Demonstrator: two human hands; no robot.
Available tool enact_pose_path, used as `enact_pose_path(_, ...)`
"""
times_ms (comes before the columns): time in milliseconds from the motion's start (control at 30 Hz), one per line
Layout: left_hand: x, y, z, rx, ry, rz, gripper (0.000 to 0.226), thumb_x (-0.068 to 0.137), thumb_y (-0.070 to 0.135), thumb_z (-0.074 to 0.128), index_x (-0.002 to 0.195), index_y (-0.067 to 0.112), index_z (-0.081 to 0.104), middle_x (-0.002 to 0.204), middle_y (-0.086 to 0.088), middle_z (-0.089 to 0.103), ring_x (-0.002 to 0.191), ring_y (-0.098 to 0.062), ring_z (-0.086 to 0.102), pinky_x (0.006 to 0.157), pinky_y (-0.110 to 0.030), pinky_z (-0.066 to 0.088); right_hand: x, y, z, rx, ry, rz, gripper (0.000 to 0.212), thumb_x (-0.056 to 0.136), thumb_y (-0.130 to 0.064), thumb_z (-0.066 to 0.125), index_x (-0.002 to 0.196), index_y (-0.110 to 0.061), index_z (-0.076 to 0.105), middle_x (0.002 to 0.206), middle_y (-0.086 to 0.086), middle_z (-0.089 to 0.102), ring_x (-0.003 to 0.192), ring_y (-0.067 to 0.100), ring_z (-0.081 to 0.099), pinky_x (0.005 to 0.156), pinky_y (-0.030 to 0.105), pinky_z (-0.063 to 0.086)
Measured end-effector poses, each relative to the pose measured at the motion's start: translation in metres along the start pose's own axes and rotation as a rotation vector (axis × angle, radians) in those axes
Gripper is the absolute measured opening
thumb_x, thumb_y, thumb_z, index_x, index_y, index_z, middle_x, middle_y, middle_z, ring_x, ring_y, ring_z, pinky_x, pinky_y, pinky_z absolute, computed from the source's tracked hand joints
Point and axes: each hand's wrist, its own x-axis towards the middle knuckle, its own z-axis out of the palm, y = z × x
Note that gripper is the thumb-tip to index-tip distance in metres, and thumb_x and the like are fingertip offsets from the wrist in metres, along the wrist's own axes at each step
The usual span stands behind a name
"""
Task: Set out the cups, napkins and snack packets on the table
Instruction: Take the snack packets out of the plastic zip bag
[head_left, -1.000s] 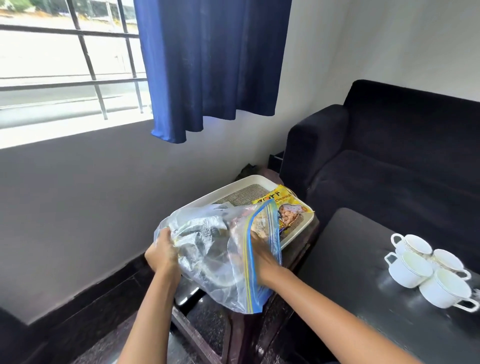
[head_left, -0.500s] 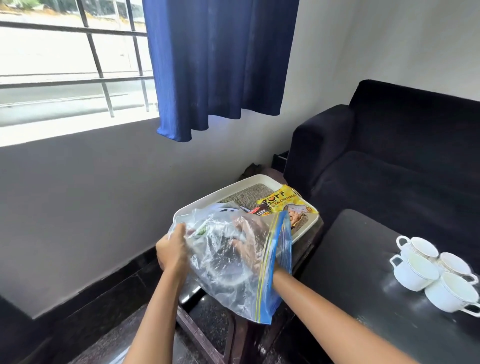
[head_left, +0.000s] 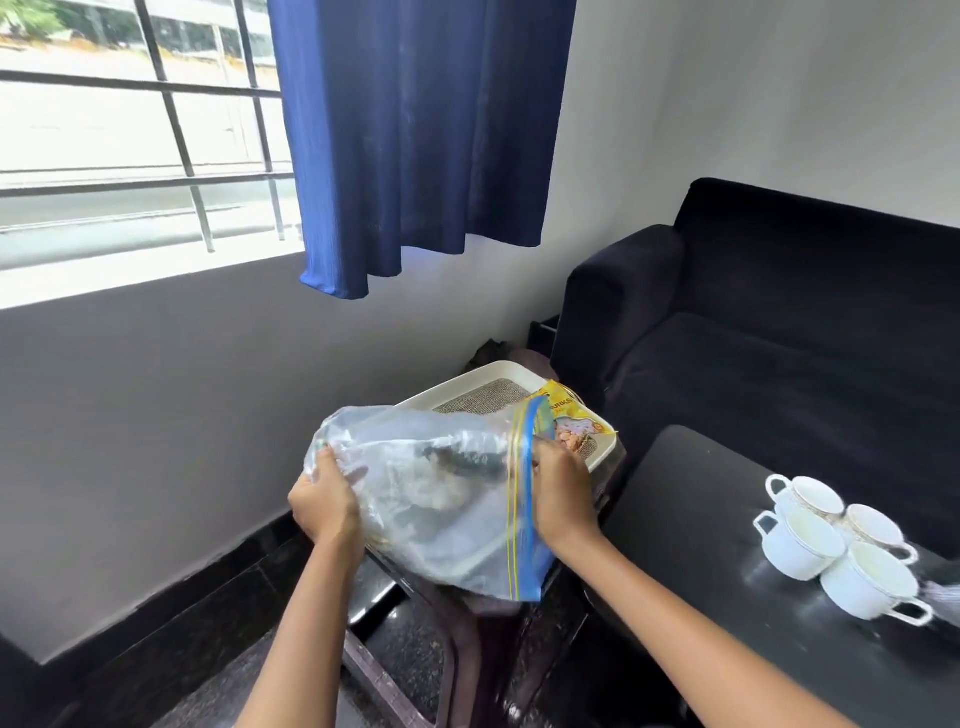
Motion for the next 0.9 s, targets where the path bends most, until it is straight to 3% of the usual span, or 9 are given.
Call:
enact_pose_path(100, 0.003, 0.006, 0.001, -0.128, 0.023, -0.068, 0.024, 0.092, 0.037, 0.055, 0.087, 0.015, 0.061, 0.072, 0.004, 0.064, 0.074, -0.019, 0.067, 0.062, -0.029, 0.051, 0.004, 0.005, -0.022, 0.016, 0.026, -0.041, 0.023, 0.083, -0.002, 0.063, 0.104, -0.006, 0.072, 0.1, 0.004, 0.071, 0.09, 0.012, 0.06, 0.081, 0.019, 0.042)
enact_pose_path(200, 0.003, 0.01, 0.001, -0.228, 0.072, -0.135, 0.022, 0.091, 0.036, 0.056, 0.1, 0.017, 0.062, 0.091, -0.002, 0.065, 0.081, -0.02, 0.065, 0.07, -0.032, 0.053, 0.006, 0.009, -0.043, 0.065, 0.084, -0.053, 0.024, 0.083, -0.007, 0.067, 0.107, -0.008, 0.072, 0.102, -0.001, 0.071, 0.094, 0.006, 0.06, 0.081, 0.007, 0.04)
enact_pose_path(300, 0.001, 0.011, 0.0, -0.316, 0.116, -0.182, 0.029, 0.09, 0.031, 0.057, 0.115, 0.017, 0.064, 0.091, 0.004, 0.065, 0.079, -0.015, 0.062, 0.066, -0.028, 0.054, 0.007, 0.015, -0.058, 0.149, 0.122, -0.007, 0.018, 0.086, -0.009, 0.064, 0.1, -0.011, 0.075, 0.099, -0.003, 0.073, 0.091, 0.008, 0.065, 0.083, 0.02, 0.048)
enact_pose_path(400, 0.001, 0.012, -0.003, -0.365, 0.15, -0.242, 0.008, 0.087, 0.027, 0.058, 0.087, 0.021, 0.063, 0.072, 0.012, 0.057, 0.058, -0.006, 0.053, 0.046, -0.021, 0.045, 0.007, 0.021, -0.063, 0.238, 0.171, 0.087, 0.015, 0.086, -0.008, 0.064, 0.093, -0.013, 0.076, 0.093, -0.002, 0.074, 0.088, 0.007, 0.066, 0.079, 0.021, 0.05)
enact_pose_path(467, 0.002, 0.013, -0.003, -0.38, 0.163, -0.268, 0.017, 0.086, 0.027, 0.058, 0.07, 0.026, 0.053, 0.068, 0.012, 0.053, 0.055, -0.006, 0.048, 0.046, -0.023, 0.042, 0.008, 0.028, -0.064, 0.325, 0.217, 0.175, 0.015, 0.086, -0.006, 0.064, 0.095, -0.012, 0.075, 0.094, 0.0, 0.073, 0.091, 0.009, 0.067, 0.079, 0.021, 0.05)
enact_pose_path(567, 0.003, 0.017, -0.006, -0.422, 0.177, -0.312, 0.018, 0.086, 0.033, 0.059, 0.072, 0.023, 0.055, 0.069, 0.009, 0.054, 0.06, -0.011, 0.053, 0.05, -0.027, 0.047, 0.013, 0.036, -0.063, 0.511, 0.286, 0.373, 0.016, 0.087, -0.004, 0.062, 0.1, -0.004, 0.072, 0.095, 0.007, 0.072, 0.092, 0.018, 0.068, 0.083, 0.034, 0.055)
enact_pose_path(700, 0.008, 0.022, -0.008, -0.509, 0.2, -0.402, 0.03, 0.087, 0.043, 0.061, 0.101, 0.015, 0.062, 0.085, 0.001, 0.064, 0.084, -0.023, 0.067, 0.069, -0.039, 0.058, 0.015, 0.046, -0.058, 0.773, 0.379, 0.635, 0.015, 0.089, -0.003, 0.061, 0.101, -0.001, 0.069, 0.087, 0.007, 0.069, 0.078, 0.019, 0.066, 0.059, 0.028, 0.054)
enact_pose_path(833, 0.009, 0.025, -0.008, -0.573, 0.118, -0.461, 0.037, 0.089, 0.048, 0.057, 0.095, 0.012, 0.062, 0.106, -0.005, 0.068, 0.09, -0.028, 0.068, 0.078, -0.047, 0.058, 0.011, 0.059, -0.045, 0.753, 0.379, 0.755, 0.017, 0.089, -0.002, 0.061, 0.104, 0.001, 0.067, 0.096, 0.015, 0.067, 0.088, 0.028, 0.065, 0.063, 0.033, 0.052)
enact_pose_path(900, 0.007, 0.027, -0.007, -0.613, 0.069, -0.477, 0.043, 0.09, 0.049, 0.054, 0.107, 0.011, 0.063, 0.115, -0.008, 0.066, 0.097, -0.031, 0.066, 0.085, -0.054, 0.054, 0.008, 0.06, -0.035, 0.726, 0.341, 0.774, 0.013, 0.088, -0.001, 0.06, 0.099, -0.001, 0.068, 0.095, 0.015, 0.067, 0.087, 0.028, 0.065, 0.064, 0.034, 0.052)
